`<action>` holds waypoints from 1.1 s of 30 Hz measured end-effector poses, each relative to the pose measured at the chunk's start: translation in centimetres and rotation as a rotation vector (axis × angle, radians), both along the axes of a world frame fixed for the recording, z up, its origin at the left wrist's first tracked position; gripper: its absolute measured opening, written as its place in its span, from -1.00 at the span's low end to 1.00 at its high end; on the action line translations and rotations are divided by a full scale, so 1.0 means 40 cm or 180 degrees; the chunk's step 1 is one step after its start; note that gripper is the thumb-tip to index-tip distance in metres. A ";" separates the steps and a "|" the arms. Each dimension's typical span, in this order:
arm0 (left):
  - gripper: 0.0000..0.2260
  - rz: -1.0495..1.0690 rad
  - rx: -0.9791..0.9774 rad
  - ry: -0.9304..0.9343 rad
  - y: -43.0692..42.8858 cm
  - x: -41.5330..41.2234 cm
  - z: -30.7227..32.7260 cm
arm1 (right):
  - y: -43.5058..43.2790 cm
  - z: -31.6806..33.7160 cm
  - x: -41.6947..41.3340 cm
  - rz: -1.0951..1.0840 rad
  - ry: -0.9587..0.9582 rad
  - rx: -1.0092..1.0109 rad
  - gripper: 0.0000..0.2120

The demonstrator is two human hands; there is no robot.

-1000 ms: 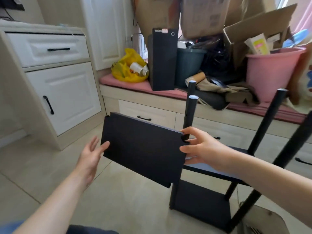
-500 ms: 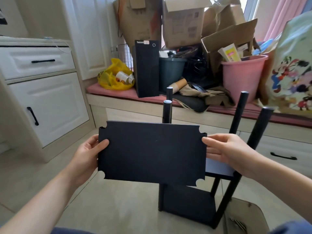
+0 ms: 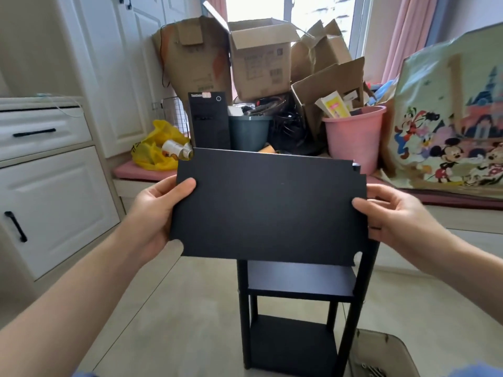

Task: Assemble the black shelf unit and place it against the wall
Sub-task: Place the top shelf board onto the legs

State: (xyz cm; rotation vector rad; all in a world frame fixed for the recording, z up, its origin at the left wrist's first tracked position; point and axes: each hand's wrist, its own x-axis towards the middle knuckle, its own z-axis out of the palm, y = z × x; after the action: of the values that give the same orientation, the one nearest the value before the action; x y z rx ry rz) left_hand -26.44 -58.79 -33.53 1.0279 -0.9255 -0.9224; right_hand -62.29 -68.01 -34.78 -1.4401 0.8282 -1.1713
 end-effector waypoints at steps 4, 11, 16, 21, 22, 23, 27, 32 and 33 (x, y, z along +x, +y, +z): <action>-0.67 0.0098 0.0128 -0.0085 -0.071 -0.034 0.052 | -0.060 0.088 -0.027 -0.0186 0.0188 -0.0168 -0.71; -0.77 -0.0299 0.1005 0.0281 -0.220 -0.051 0.119 | -0.223 0.179 -0.075 -0.0736 0.0639 -0.0039 -0.75; -0.75 -0.0383 0.1014 0.0381 -0.309 -0.072 0.128 | -0.316 0.166 -0.093 -0.0899 0.0700 0.0315 -0.73; -0.83 -0.0449 0.1145 0.0438 -0.366 -0.079 0.103 | -0.356 0.129 -0.097 -0.0856 0.0776 0.0681 -0.71; -0.84 -0.0416 0.1148 0.0434 -0.370 -0.075 0.099 | -0.356 0.124 -0.093 -0.0821 0.0808 0.0728 -0.71; -0.85 -0.0384 0.1146 0.0413 -0.375 -0.071 0.097 | -0.356 0.119 -0.089 -0.0802 0.0825 0.0773 -0.71; -0.87 -0.0311 0.1210 0.0339 -0.382 -0.060 0.084 | -0.359 0.110 -0.068 -0.0823 0.0801 0.0970 -0.73; -0.88 -0.0277 0.1225 0.0410 -0.394 -0.061 0.062 | -0.366 0.110 -0.055 -0.0931 0.0708 0.1042 -0.73; -0.89 -0.0264 0.1201 0.0406 -0.399 -0.064 0.060 | -0.367 0.109 -0.056 -0.0958 0.0690 0.1064 -0.71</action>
State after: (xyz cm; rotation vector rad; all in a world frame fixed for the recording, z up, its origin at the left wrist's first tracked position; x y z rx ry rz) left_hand -29.00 -74.75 -31.15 1.2386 -0.7051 -1.2491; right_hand -64.52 -82.67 -30.42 -1.2033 1.3614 -1.0430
